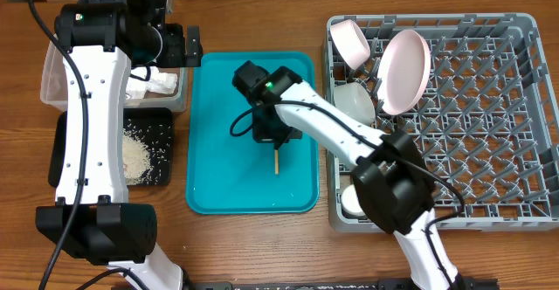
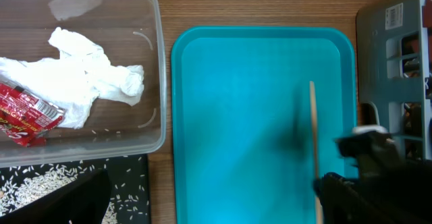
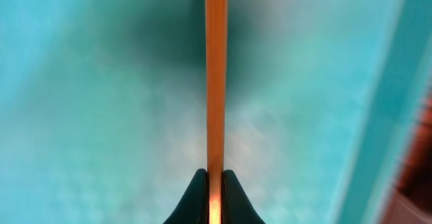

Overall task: Sort waste into correct bins and load items into the dishwasher
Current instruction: 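Return the right gripper to the tray and grasp the second chopstick, then carry the second chopstick into the rack and release it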

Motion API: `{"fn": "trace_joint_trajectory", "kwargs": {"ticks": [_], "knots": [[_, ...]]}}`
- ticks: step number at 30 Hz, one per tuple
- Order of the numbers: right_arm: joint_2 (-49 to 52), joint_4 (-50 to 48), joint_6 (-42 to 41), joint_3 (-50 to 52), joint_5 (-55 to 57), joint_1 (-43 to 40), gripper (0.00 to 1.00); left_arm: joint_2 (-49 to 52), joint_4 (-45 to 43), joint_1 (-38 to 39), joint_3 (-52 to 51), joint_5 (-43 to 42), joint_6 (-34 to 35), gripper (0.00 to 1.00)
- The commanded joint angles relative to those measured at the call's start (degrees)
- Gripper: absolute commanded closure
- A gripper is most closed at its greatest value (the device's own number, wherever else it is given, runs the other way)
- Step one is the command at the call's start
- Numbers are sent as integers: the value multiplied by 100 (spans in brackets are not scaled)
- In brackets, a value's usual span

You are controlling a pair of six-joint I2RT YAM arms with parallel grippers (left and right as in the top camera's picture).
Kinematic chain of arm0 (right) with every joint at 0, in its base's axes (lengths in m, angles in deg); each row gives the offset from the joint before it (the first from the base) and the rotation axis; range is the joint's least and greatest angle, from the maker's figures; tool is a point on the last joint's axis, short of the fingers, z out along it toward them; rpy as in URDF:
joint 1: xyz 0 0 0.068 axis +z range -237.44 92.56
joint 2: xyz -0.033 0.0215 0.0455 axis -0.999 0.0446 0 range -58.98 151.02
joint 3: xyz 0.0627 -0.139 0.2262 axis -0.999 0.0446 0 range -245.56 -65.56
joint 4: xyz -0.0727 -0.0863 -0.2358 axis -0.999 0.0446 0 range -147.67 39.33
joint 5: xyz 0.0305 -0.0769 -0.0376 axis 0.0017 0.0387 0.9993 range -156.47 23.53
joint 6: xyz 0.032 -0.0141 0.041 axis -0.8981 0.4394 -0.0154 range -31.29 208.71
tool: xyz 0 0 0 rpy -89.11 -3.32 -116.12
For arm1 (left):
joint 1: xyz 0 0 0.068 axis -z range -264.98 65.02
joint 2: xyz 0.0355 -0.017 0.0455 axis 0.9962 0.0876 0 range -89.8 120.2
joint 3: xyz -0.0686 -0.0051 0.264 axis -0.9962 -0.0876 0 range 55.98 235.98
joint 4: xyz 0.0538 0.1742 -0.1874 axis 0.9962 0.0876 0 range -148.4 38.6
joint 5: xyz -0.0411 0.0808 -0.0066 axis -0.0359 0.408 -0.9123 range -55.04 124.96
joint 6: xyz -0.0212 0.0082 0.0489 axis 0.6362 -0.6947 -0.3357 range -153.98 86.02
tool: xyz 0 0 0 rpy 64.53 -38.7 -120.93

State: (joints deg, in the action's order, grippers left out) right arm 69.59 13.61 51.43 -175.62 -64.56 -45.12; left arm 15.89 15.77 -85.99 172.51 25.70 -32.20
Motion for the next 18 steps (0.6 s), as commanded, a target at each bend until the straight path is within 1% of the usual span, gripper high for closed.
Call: {"fn": "trace_joint_trajectory", "kwargs": {"ticks": [1,3,6,10,14,18], "knots": [[-1054,498,177,-256,367,-149,96,33,-2,-20,94,-44,37,0],[-1486,901,170,-256,734,-188,96,33,-2,-20,94,-44,37,0],[-2041,1196,81,-256,1080,-234,96,33,-2,-20,94,-44,37,0],[-2754,1582,-396,-251,1464,-251,96,33,-2,-20,94,-44,37,0],[-3152,1976,-518,-251,1698,-251,96,33,-2,-20,96,-44,37,0],[-3405,2452,-870,-251,2065,-251,96,33,-2,-20,94,-44,37,0]]}}
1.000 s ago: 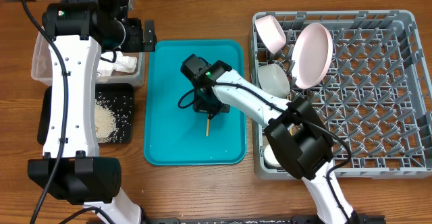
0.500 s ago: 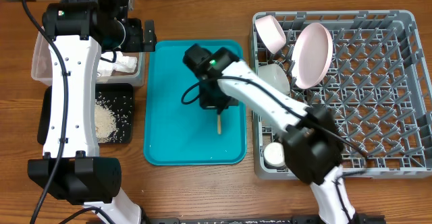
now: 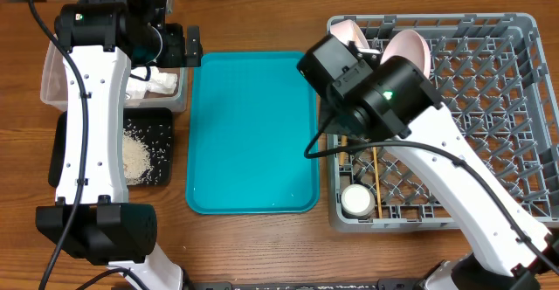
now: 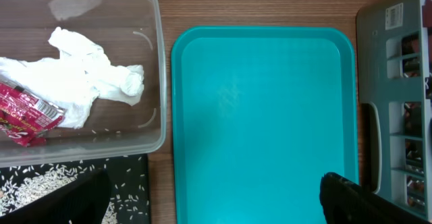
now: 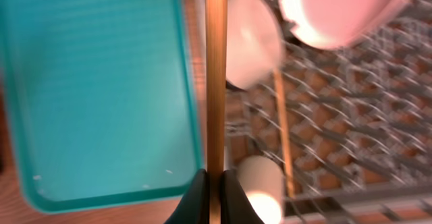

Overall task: Sort waste into correct bins and load items into the dishwasher
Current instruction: 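Carry the second chopstick into the rack and release it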

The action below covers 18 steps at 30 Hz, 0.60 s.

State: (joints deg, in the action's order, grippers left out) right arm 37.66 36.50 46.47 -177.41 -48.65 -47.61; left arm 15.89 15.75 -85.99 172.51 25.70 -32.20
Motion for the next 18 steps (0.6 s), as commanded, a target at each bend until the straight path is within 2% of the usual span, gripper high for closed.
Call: {"fn": "trace_joint_trajectory", "kwargs": {"ticks": [1,10,18], "knots": [[-254,289,-479,-68,579,-2,96,33,0,-20,94,-46,37,0],[-365,286,-494,656,813,-92,96,33,0,-20,94,-44,37,0],[-365,136,-424,1910,988,-752,96,33,0,-20,94,-44,37,0]]}}
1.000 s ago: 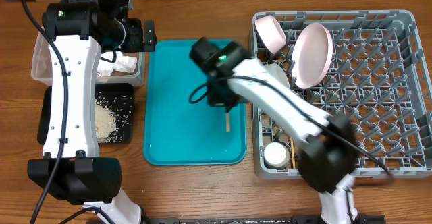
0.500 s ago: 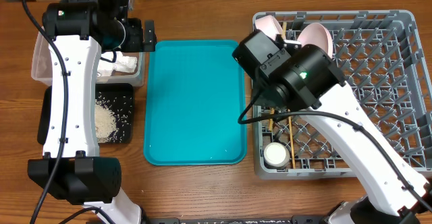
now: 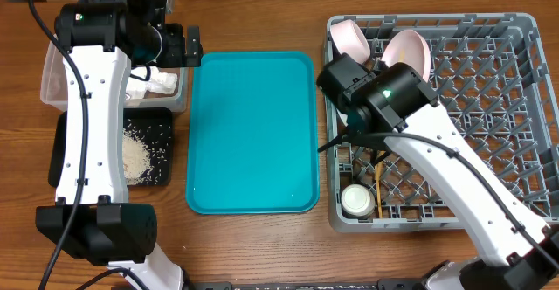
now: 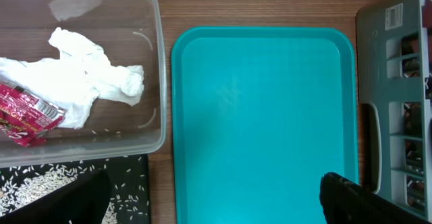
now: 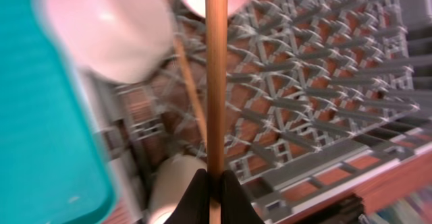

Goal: Sort waste into correct bins and load items into the dishwasher

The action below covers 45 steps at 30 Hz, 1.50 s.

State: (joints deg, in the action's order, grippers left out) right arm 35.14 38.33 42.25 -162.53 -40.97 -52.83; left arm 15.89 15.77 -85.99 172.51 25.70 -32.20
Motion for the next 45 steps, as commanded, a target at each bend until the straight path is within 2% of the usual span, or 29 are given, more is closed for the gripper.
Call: {"fn": "trace_joint_trajectory", "kwargs": {"ticks": [1,3,4,8,10,21,26,27,28,29,32,38,45], "knots": [[-114,-83,7,555,223,-289,96,33,-2,-20,96,-44,37,0],[-114,-258,90,879,216,-367,96,33,-2,-20,94,-44,37,0],[-111,-380,85,1060,212,-391,93,33,-2,-20,94,-44,37,0],[-111,-776,81,1528,190,-396,48,33,-2,-20,94,-44,37,0],[-111,-848,79,1602,190,-398,39,33,-2,-20,94,-44,37,0],[-522,-1200,76,1497,-109,-479,38,33,-2,-20,96,-44,37,0],[-1357,-1174,85,841,-579,-407,35,33,-2,-20,94,-44,37,0],[-1626,-1174,83,649,-763,-382,32,33,-2,-20,94,-44,37,0],[-1757,-1169,81,584,-866,-376,23,33,-2,-20,94,-44,37,0],[-1961,-1191,79,520,-1158,-378,0,33,-2,-20,96,-44,37,0],[-2459,-1078,81,505,-1812,-378,0,33,-2,-20,94,-44,37,0],[-2879,-944,83,505,-1784,-382,0,33,-2,-20,94,-44,37,0],[-2927,-1408,1244,514,-1440,-385,0,33,-2,-20,94,-46,37,0]]}}
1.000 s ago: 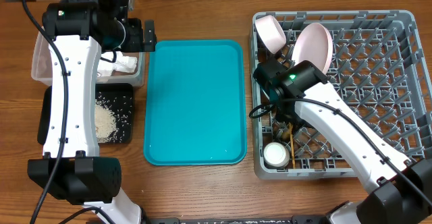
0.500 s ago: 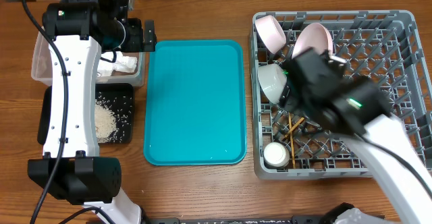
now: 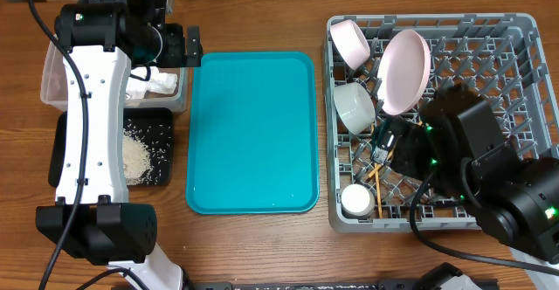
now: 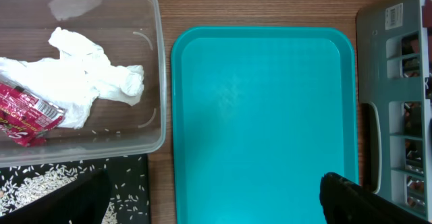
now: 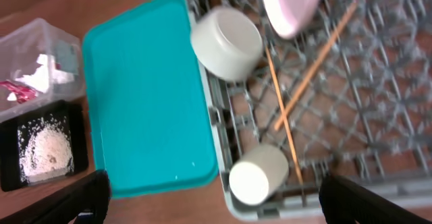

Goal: Sort waste into correct bins and load items into the dishwasher

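Note:
Two wooden chopsticks [image 5: 312,69] lie crossed in the grey dish rack [image 3: 507,80], next to a white cup [image 5: 259,175] lying on its side. A white bowl [image 5: 226,42] and a pink plate [image 5: 291,1] stand further back in the rack. High above the rack's near left part, my right gripper [image 5: 216,207] is open and holds nothing. The teal tray [image 3: 253,133] is bare. My left gripper [image 4: 216,207] is open at the tray's far left corner, also holding nothing.
A clear bin [image 4: 145,69] with white tissue [image 4: 88,75] and a red wrapper [image 4: 23,113] stands left of the tray. A black bin of rice [image 3: 140,146] sits just in front of it. A pink bowl [image 3: 349,41] leans in the rack's far left corner.
My right gripper was shut on a chopstick over the rack; it is now open and higher up, further right. That chopstick lies in the rack across the other one. The left arm is unchanged.
My right gripper was shut on a chopstick lying on the teal tray. It then held the chopstick over the rack's left edge, then further over the rack. Now the chopstick rests in the rack and the tray is bare. The left arm stayed still throughout.

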Motion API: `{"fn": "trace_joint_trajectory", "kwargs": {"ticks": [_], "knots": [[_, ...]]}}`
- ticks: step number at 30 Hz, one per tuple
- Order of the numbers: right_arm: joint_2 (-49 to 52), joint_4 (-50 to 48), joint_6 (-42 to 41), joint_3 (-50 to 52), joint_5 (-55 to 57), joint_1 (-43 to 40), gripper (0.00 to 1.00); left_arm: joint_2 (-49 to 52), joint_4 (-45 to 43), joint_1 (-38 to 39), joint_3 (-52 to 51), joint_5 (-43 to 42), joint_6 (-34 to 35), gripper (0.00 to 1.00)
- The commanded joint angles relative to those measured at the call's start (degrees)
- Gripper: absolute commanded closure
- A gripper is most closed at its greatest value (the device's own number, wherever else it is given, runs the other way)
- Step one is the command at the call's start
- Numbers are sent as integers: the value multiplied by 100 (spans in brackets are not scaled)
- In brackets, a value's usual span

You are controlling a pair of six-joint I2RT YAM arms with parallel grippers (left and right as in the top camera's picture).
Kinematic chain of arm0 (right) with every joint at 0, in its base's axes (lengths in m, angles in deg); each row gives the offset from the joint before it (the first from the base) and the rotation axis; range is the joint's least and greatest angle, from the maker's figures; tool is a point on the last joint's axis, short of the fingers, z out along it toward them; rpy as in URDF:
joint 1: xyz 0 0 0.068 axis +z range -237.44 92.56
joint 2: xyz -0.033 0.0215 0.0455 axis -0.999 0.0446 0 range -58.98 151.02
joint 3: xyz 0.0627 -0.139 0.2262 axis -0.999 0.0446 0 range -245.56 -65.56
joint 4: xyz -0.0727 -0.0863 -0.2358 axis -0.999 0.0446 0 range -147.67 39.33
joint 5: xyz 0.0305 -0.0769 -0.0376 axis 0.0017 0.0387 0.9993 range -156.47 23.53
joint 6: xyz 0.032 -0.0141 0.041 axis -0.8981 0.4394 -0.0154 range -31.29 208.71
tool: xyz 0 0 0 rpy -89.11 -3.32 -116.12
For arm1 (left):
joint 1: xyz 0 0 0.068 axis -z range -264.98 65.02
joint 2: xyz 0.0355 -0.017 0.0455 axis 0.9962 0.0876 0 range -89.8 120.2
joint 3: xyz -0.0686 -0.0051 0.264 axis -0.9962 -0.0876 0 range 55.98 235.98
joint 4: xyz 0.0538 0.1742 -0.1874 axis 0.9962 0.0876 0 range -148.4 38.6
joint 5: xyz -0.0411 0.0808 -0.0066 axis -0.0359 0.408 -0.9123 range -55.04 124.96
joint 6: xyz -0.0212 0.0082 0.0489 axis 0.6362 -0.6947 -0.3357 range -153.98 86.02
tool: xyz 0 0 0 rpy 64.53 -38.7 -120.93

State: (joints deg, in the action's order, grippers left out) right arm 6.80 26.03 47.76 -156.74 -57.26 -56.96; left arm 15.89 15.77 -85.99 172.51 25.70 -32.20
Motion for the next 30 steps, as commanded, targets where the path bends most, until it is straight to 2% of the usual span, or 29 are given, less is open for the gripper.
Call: {"fn": "trace_joint_trajectory", "kwargs": {"ticks": [1,5,10,11,14,15,20,23,30], "knots": [[-140,-345,1084,-57,188,-28,0,33,-2,-20,94,-46,35,0],[-835,-1327,2138,645,-212,-811,0,33,-2,-20,94,-44,37,0],[-2076,-2612,2492,2380,-789,-1862,0,33,-2,-20,94,-44,37,0],[-2675,-3141,2492,3241,-787,-2118,0,33,-2,-20,94,-46,37,0],[-3735,-4280,2492,4806,-1010,-2485,0,33,-2,-20,96,-44,37,0],[-4336,-5038,2490,5692,-1255,-2675,0,33,-2,-20,94,-44,37,0],[-5523,-6795,2479,7617,-1408,-2798,0,33,-2,-20,94,-44,37,0],[-5974,-7252,2468,8242,-1405,-2798,0,33,-2,-20,94,-46,37,0],[-6487,-7394,2492,8824,-1379,-2798,0,33,-2,-20,96,-44,37,0]]}}
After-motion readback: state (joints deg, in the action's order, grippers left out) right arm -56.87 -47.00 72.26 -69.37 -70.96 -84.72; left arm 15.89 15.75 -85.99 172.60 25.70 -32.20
